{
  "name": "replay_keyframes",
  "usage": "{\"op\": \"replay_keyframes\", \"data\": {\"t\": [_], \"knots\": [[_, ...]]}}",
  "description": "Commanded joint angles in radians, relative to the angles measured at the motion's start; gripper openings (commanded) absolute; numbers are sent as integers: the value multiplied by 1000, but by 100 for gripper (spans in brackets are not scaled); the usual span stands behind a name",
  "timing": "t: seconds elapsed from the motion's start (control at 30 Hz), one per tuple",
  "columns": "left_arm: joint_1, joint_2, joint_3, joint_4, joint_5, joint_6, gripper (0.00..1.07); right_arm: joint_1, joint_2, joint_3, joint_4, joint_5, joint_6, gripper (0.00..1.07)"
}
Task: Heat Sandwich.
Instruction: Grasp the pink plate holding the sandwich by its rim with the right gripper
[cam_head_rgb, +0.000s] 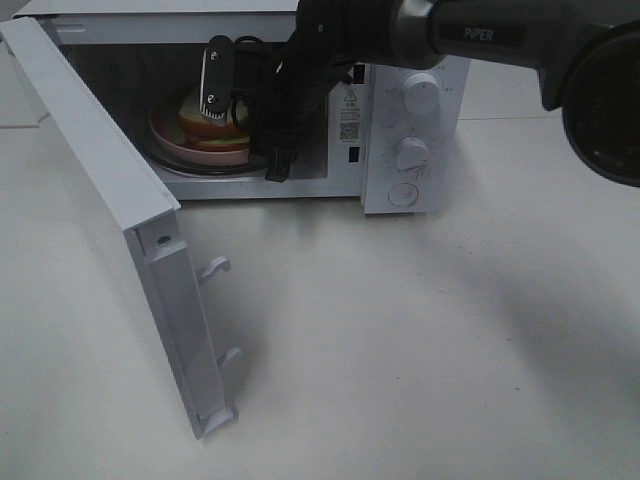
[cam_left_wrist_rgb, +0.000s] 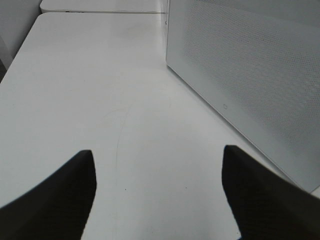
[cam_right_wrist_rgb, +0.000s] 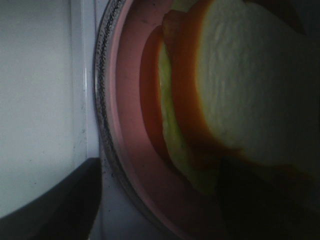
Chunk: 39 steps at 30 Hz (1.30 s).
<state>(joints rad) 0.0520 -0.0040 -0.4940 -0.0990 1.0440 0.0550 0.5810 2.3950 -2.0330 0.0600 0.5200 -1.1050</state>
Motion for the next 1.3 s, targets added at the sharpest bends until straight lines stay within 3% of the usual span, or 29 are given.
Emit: {"op": "replay_keyframes", "data": {"t": [0.03,1.07,1.2,1.3], "knots": [[-2,-16,3,-2,-8,-1,66,-5,9,-22,11,13,-12,65],[-2,-16,3,-2,-8,-1,66,-22,89,-25,64,-24,-49,62],[-2,-16,3,-2,-8,-1,66,-22,89,-25,64,-25,-53,53],[-2,-16,3,-2,-8,-1,66,-22,89,-25,71,-24,-53,36]]}}
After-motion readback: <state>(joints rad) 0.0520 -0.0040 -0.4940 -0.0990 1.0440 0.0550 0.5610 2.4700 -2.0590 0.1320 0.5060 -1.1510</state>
